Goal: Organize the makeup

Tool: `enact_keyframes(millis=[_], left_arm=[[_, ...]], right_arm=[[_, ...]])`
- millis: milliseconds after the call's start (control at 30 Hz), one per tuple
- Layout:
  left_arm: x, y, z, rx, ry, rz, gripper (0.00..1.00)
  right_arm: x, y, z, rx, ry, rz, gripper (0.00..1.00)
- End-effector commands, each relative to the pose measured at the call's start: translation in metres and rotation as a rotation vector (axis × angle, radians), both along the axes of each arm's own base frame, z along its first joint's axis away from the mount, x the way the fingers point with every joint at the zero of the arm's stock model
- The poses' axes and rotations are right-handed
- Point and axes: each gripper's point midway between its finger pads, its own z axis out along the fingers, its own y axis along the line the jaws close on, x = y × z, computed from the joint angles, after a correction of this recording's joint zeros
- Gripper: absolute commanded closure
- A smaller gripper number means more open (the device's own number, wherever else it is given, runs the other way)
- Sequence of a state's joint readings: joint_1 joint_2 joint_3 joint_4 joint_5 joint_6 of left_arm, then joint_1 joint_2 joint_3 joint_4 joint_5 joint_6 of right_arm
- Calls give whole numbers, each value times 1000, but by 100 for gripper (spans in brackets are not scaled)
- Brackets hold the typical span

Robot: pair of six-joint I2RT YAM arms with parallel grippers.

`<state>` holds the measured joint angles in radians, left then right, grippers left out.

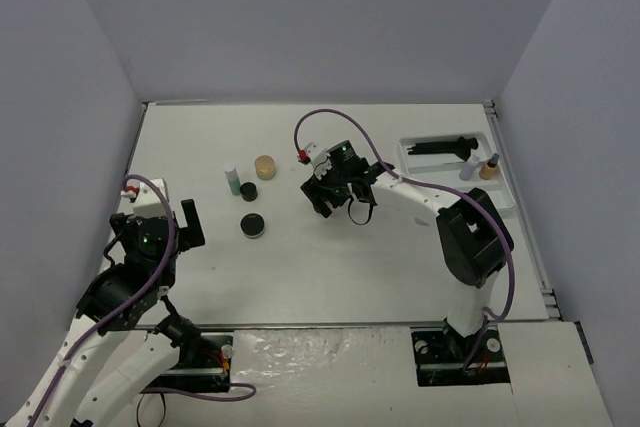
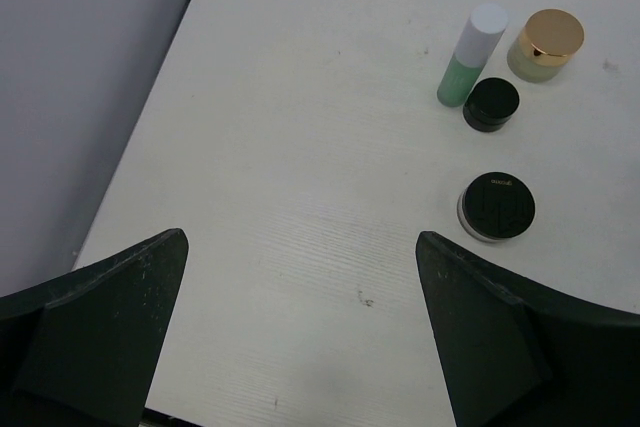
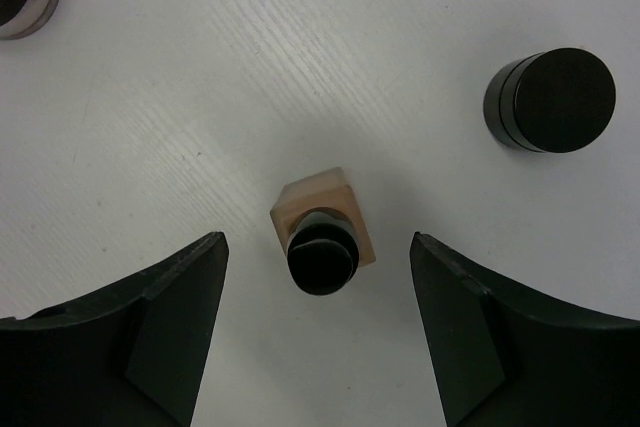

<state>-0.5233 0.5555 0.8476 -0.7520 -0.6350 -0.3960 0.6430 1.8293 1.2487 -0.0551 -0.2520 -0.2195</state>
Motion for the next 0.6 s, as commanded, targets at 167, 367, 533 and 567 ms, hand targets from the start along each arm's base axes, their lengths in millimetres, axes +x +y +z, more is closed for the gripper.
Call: enact_keyframes(millis=[167, 367, 533, 567], left_arm=[[28, -4, -6, -21, 31, 25, 3], [39, 5, -14, -84, 50, 40, 3], [44, 10, -16, -106, 54, 42, 3], [44, 11, -17, -104, 55, 43, 3]], right_arm=[[24, 21, 13, 52, -93, 25, 48], [25, 19, 13, 51, -96, 12, 76], [31, 2, 39, 77, -146, -79, 100], [34, -5, 44, 89, -153, -121, 100]])
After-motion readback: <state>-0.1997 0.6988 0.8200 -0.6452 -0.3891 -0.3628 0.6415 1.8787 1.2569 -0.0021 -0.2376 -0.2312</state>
